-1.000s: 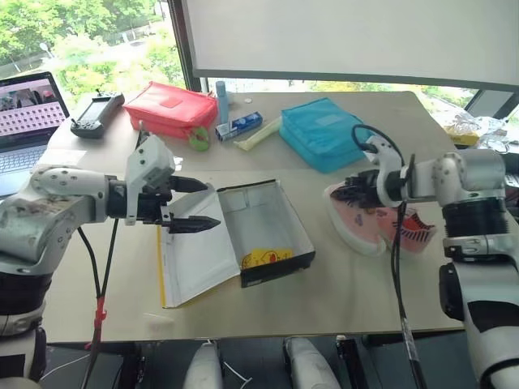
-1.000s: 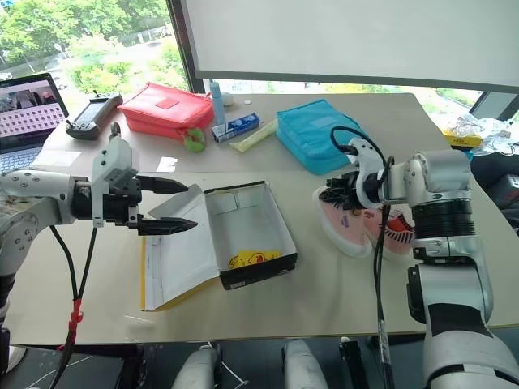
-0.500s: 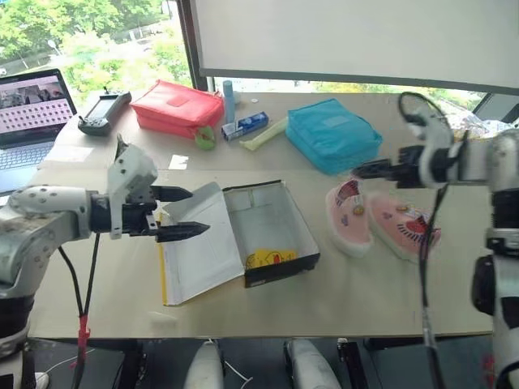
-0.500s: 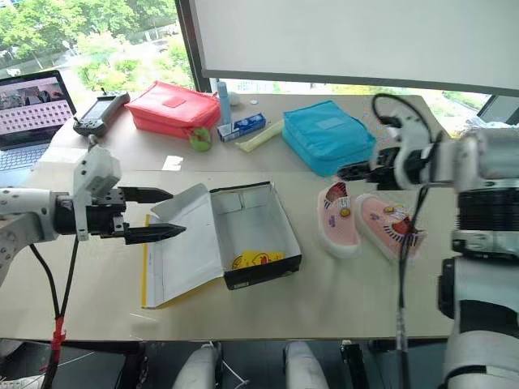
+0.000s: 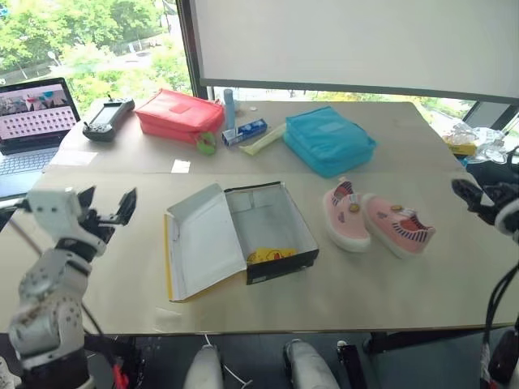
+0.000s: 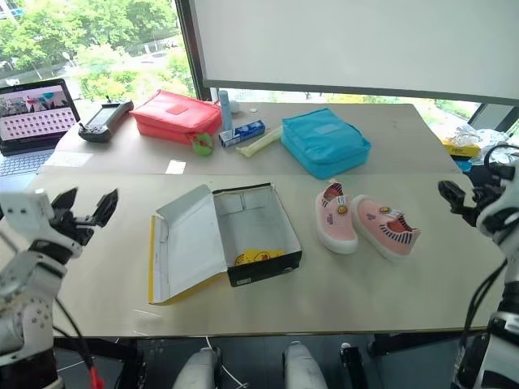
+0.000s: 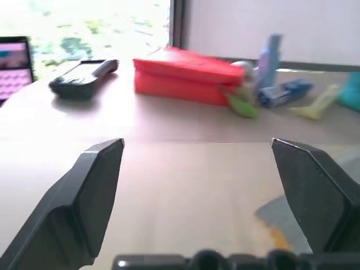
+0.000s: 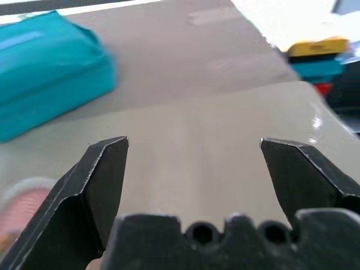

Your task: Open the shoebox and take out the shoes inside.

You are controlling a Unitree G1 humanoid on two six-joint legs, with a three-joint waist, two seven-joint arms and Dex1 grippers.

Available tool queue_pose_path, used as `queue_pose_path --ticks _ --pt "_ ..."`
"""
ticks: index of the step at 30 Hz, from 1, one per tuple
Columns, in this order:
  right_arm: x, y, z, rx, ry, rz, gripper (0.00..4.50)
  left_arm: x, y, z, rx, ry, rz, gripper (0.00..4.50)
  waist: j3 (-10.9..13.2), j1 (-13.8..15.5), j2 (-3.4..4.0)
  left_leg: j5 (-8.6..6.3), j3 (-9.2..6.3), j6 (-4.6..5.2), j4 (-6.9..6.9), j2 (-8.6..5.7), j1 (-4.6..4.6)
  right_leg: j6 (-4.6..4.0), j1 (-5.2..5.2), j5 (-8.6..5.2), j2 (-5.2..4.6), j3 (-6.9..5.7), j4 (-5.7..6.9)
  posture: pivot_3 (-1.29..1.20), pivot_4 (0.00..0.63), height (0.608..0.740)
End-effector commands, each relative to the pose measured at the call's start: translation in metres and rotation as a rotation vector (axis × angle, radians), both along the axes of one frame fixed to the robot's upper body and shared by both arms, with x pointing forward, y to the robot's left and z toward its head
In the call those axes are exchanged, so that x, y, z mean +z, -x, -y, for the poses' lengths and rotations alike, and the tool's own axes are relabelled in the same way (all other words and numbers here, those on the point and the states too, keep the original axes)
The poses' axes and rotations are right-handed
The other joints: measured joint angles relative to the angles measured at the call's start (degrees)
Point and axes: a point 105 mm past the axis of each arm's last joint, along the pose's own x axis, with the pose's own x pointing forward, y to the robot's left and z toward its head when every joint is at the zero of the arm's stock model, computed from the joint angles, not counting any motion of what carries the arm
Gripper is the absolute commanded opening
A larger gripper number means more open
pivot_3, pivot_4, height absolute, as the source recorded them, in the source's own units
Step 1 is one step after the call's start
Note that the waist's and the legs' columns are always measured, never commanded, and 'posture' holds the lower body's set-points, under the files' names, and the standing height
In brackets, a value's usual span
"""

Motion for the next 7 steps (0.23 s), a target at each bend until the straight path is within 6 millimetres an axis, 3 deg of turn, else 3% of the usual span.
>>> queue_pose_path --ticks 1,4,7 --pt "-0.009 0.000 -0.007 -0.023 0.048 0.074 4.42 0.001 0.003 0.000 0.066 -0.056 0.047 4.50 0.0 -0.4 0.02 0.00 0.00 0.00 0.00 0.00 -0.02 -0.01 0.02 0.01 0.00 0.01 -0.12 0.00 0.150 0.726" --pt "-0.039 0.000 -0.010 -0.063 0.112 0.061 4.42 -0.024 0.004 0.006 0.069 -0.058 0.006 4.50 0.0 -1.0 0.05 0.02 0.03 0.00 -0.01 -0.20 -0.12 0.02 0.10 0.04 -0.02 0.32 -0.44 0.00 0.150 0.726" --pt "-0.051 0.001 -0.010 -0.099 0.147 0.061 4.42 -0.036 0.003 0.007 0.081 -0.095 -0.021 4.50 0.0 -1.5 0.04 0.02 0.06 0.01 -0.03 -0.60 -0.08 0.09 0.13 0.07 -0.01 0.94 -0.46 0.00 0.150 0.726"
